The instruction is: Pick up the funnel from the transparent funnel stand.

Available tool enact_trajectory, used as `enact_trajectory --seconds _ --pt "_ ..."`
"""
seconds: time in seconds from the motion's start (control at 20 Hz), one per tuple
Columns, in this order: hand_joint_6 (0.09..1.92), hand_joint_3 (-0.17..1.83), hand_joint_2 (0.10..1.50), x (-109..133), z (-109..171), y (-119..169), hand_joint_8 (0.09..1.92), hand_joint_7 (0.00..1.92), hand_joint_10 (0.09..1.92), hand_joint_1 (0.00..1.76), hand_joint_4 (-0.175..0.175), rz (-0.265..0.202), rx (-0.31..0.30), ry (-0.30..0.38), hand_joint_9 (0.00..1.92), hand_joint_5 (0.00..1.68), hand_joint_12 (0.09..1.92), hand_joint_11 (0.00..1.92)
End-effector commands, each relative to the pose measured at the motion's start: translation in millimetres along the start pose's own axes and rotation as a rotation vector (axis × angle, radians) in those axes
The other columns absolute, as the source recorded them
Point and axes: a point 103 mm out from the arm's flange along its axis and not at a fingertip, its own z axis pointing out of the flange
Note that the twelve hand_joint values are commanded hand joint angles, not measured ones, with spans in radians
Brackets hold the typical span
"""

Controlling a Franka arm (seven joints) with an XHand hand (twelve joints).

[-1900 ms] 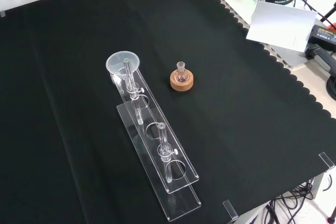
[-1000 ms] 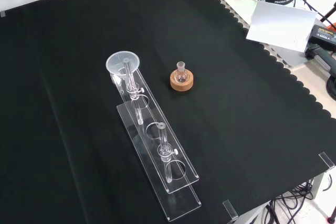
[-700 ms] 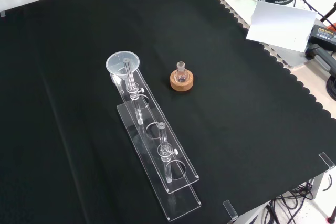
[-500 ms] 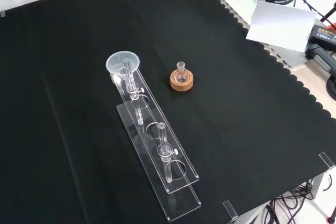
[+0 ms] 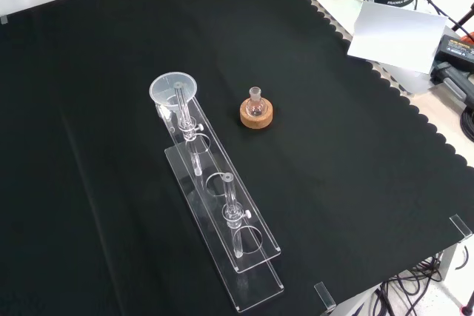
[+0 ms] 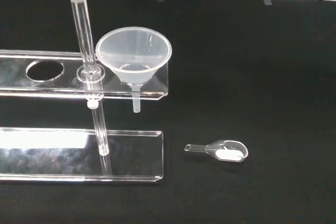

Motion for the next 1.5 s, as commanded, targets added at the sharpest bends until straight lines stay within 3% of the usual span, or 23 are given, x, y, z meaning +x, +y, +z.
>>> enact_trajectory --seconds 0.05,0.4,0.8,1.5 --pt "0.09 0.29 1.05 15 25 62 0.34 0.06 0.58 0.23 0.042 -0.072 0.039 -0.012 0.10 0.17 1.30 0.00" --pt "0.09 0.26 0.94 28 50 102 0.40 0.11 0.62 0.40 0.031 -0.123 0.103 -0.017 0.19 0.22 1.38 0.02" --pt "0.09 0.25 0.87 42 76 134 0.44 0.12 0.64 0.46 0.020 -0.158 0.186 -0.059 0.22 0.24 1.39 0.07" --pt "0.09 0.26 0.77 53 110 154 0.50 0.06 0.66 0.60 0.024 -0.149 0.269 -0.103 0.21 0.16 1.41 0.09"
